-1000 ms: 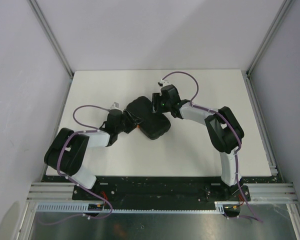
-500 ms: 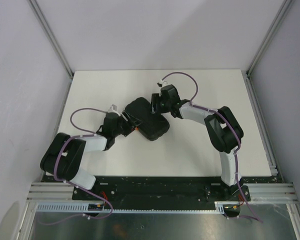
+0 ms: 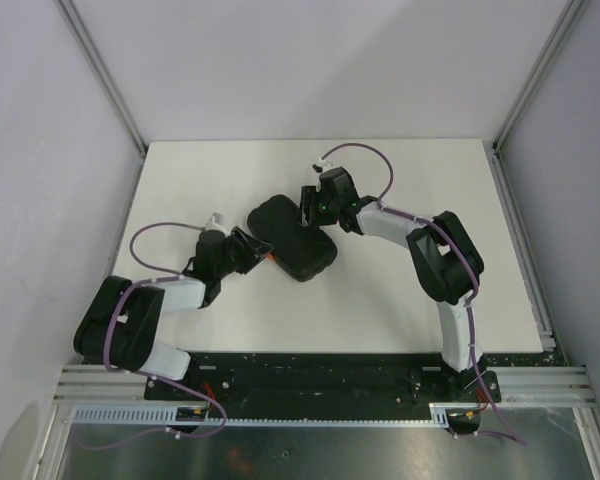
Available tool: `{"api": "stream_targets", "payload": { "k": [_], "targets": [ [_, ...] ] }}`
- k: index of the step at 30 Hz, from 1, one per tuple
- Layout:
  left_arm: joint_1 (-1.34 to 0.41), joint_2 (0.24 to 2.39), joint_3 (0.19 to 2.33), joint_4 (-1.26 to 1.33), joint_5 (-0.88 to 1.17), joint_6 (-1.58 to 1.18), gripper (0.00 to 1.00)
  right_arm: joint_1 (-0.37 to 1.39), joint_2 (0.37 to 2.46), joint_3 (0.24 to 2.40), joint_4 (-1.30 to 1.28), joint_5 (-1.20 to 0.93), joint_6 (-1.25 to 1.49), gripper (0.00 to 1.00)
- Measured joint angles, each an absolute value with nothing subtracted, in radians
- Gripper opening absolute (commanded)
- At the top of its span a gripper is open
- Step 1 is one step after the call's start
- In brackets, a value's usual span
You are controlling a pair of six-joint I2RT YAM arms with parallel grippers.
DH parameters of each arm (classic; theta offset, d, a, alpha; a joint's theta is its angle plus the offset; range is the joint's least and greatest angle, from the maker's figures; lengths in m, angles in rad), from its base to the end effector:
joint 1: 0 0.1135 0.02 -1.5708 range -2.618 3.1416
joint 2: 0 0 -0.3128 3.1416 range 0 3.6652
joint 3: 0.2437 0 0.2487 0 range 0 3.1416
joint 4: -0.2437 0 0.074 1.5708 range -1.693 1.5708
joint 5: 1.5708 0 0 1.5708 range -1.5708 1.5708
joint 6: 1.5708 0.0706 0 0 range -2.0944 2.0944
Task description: Pack the tool kit
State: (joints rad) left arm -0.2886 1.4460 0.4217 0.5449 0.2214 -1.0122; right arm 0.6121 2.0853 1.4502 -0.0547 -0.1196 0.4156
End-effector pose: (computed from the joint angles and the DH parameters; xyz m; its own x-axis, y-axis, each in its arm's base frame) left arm 0.2684 -0.0958 0.1830 -0.6282 -0.6765 -0.3844 -0.1288 0.5776 -0.8061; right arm 0.4166 0.3028 0.1992 -0.7372 -0.0278 -0.6751 -0.3805 0.8427 0.3809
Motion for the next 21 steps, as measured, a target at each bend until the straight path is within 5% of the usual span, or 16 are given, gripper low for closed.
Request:
{"api": "stream_targets", "payload": {
  "k": [11,21],
  "targets": [
    [-0.284,1.446,0.414,0.537,0.222,-0.997,0.16,0.612,2.09,1.455,-0.057,-0.125,0.428,0.56],
    [-0.278,1.445,0.414,0.533,0.236,-0.995,0.0,0.612,2.091,1.455,-0.057,-0.124,0.43,0.56]
  ]
}}
